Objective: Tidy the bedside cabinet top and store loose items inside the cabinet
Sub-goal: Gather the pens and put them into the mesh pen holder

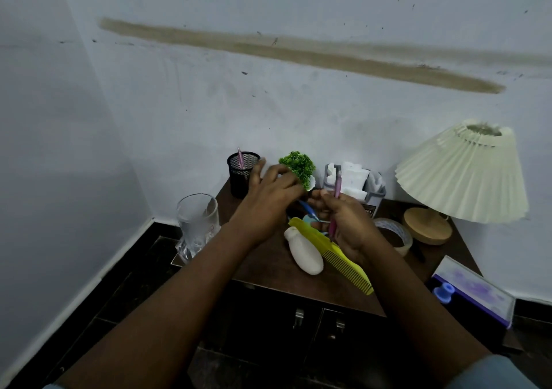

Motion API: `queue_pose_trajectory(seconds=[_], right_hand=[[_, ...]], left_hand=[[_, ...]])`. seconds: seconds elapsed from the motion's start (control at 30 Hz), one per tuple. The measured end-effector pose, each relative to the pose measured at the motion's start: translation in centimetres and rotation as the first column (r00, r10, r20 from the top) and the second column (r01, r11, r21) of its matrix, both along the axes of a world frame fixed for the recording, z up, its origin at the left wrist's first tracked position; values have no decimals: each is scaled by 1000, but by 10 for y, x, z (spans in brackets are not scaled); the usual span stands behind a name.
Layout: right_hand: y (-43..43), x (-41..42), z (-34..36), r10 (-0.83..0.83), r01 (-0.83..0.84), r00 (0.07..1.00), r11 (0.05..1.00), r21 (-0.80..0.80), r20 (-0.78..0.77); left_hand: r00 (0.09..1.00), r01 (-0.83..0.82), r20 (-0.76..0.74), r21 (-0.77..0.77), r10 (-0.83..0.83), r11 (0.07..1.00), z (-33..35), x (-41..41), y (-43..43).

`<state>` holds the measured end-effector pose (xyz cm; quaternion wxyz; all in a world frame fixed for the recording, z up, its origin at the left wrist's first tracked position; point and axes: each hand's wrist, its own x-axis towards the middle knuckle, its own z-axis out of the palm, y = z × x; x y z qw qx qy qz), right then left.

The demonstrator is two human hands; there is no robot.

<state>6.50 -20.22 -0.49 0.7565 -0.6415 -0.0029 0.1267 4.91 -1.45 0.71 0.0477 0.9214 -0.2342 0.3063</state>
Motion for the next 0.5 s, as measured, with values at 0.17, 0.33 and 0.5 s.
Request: queue_pose_trajectory(seconds=[0.17,0.33,0.5], right_hand=[[-2,0,3,147,-138,987,983,124,-64],[-14,6,6,62,-50,996,977,207,-56],[-22,3,5,70,-58,997,962,265,-39]], left_hand=[[967,248,24,-298,-253,922,-17,8,-15],[970,-140,-243,-562,0,815,-46,26,-1],[846,-328,-464,-66,262,942,-65,40,11]])
